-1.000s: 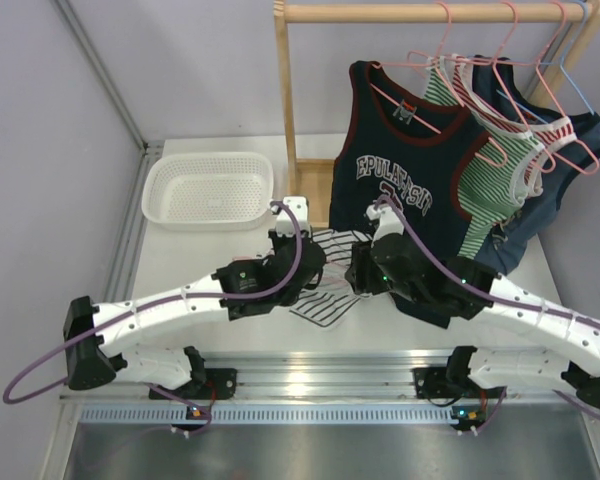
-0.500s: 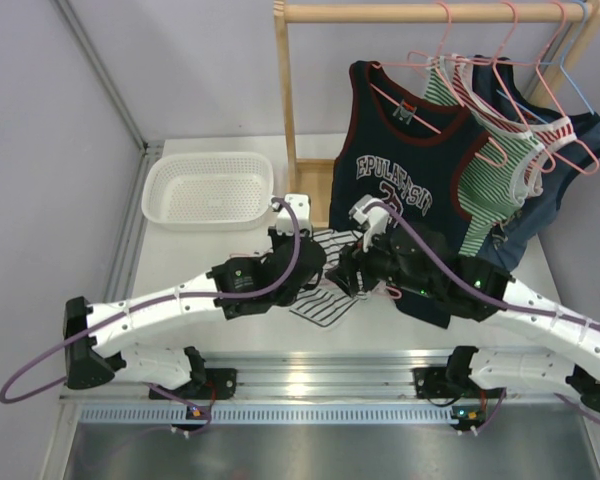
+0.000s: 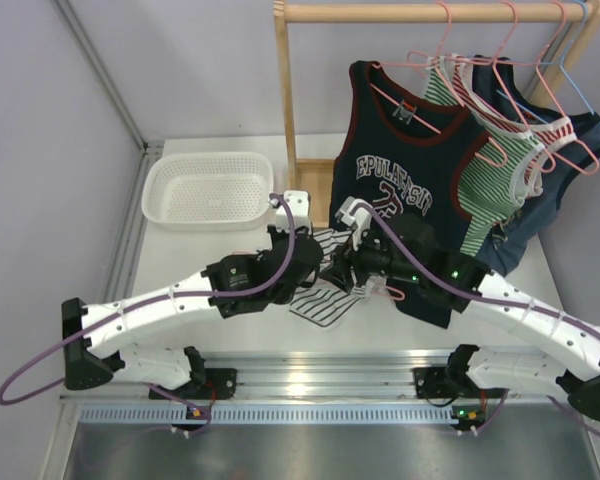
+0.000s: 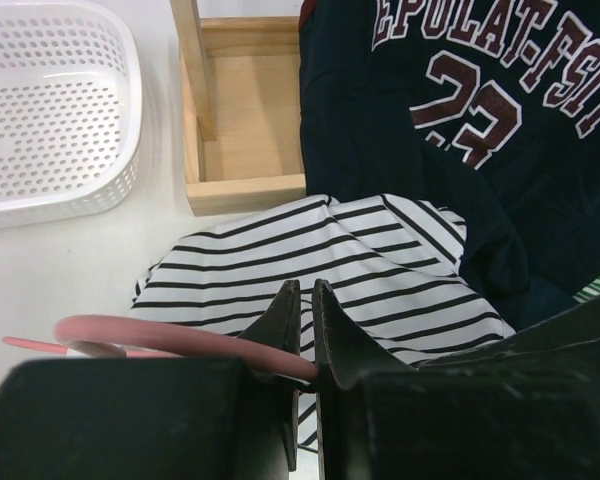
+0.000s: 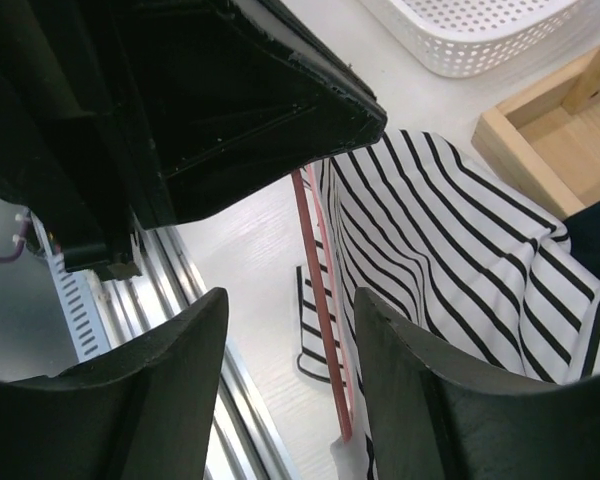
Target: Place the tank top on the hanger
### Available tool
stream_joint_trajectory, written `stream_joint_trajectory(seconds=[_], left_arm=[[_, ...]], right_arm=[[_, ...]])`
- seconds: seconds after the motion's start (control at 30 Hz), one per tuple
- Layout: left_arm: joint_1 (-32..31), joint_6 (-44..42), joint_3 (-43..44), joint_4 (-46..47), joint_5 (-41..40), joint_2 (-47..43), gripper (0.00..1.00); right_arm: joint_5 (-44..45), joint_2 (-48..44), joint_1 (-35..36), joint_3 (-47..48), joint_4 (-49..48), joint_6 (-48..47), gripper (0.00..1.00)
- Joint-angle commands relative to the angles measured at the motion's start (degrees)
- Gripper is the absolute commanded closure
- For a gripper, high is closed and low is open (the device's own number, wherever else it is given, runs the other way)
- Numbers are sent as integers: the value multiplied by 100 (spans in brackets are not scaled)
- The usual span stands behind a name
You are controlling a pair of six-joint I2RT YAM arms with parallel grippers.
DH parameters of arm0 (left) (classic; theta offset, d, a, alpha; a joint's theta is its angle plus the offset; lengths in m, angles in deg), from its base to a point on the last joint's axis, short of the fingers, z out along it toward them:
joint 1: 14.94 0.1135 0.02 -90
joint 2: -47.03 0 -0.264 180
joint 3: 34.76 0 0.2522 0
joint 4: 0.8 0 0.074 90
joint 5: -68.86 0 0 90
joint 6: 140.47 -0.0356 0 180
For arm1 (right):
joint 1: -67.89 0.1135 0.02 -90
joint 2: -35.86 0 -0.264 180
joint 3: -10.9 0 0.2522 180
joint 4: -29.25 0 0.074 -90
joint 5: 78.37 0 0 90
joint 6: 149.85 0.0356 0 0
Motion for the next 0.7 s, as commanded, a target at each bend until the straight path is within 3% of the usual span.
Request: stream_joint_trajectory(seconds=[0.0,0.2,0.3,0.5,0.63,0.67], left_arm=[[-20,-51,360,69,44,-152,100],[-20,-78,554,43,132,-108,100],[-20,-78,616,8,150,-64,100],[-20,-95,738,-36,194,-56,100],[-20,-130,826,-98,211,-20,100],[-29,-139,844,-106,220,-20,100]], right_arm=[[-347,153,-54,295,-329,-245,47],[-268,83,-80,154,-373,-237,49],[-426,47,-186,128,-434,-211,56],[-382,74,-238,136,-435,-202,73],[-452,117,-291,250,-444,-97,100],[-444,152,-291,277,-400,-79,100]])
